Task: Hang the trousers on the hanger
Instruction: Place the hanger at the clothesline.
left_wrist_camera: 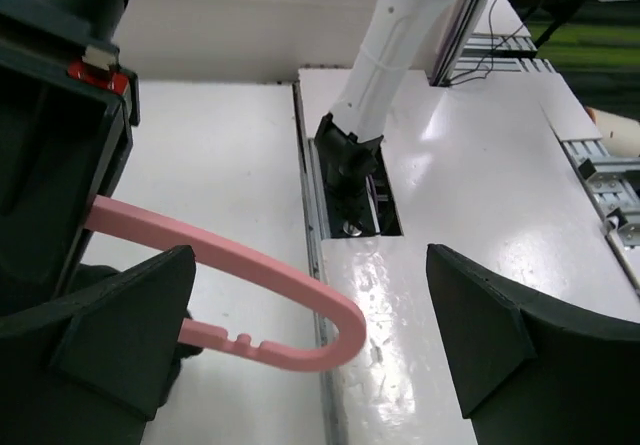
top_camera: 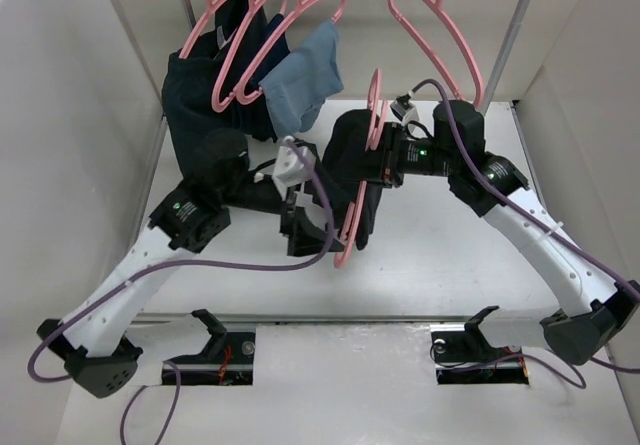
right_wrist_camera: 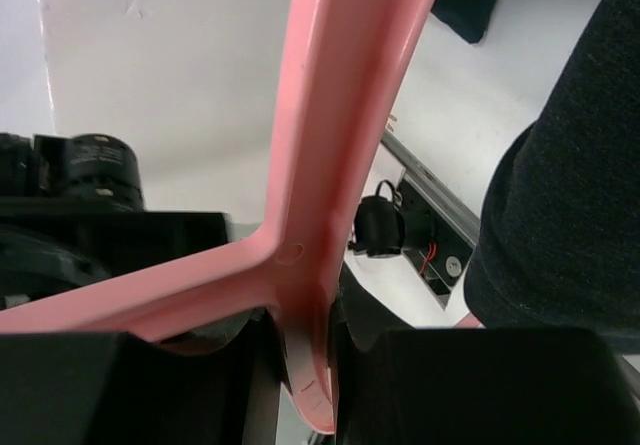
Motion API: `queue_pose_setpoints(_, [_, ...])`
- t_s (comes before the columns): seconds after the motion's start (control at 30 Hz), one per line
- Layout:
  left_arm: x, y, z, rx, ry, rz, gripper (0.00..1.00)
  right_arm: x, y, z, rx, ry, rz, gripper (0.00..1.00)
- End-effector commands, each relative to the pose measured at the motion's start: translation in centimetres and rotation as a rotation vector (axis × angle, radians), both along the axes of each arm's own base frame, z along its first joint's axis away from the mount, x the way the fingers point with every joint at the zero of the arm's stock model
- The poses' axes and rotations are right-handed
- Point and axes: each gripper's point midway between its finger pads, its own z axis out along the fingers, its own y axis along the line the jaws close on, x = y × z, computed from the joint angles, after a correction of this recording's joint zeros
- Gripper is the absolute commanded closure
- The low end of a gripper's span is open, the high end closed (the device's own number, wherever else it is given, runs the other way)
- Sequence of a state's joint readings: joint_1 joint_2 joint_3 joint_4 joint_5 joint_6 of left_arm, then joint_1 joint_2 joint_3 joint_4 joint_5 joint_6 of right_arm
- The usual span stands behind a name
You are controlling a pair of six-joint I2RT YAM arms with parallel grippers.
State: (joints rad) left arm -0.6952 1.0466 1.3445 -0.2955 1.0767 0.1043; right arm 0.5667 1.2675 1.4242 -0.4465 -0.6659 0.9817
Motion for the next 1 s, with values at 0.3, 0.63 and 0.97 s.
queue_pose_setpoints(0.3, [2.6, -3.9, -2.9, 0.078, 0.237, 0.152, 0.01, 0.5, 0.9, 9.2, 0.21, -0.27, -0.029, 1.0])
queue_pose_setpoints(0.63, [3.0, -4.1, -5.0, 0.128, 0.321, 0.183, 0.84, 1.8, 2.5, 9.1, 0.218, -0.262, -0.004, 1.0])
queue_pose_setpoints(0.97, [3.1, -4.4, -0.6, -0.006, 0.396, 0.143, 1.0, 1.7, 2.8, 8.4, 0.215, -0.253, 0.027, 0.68])
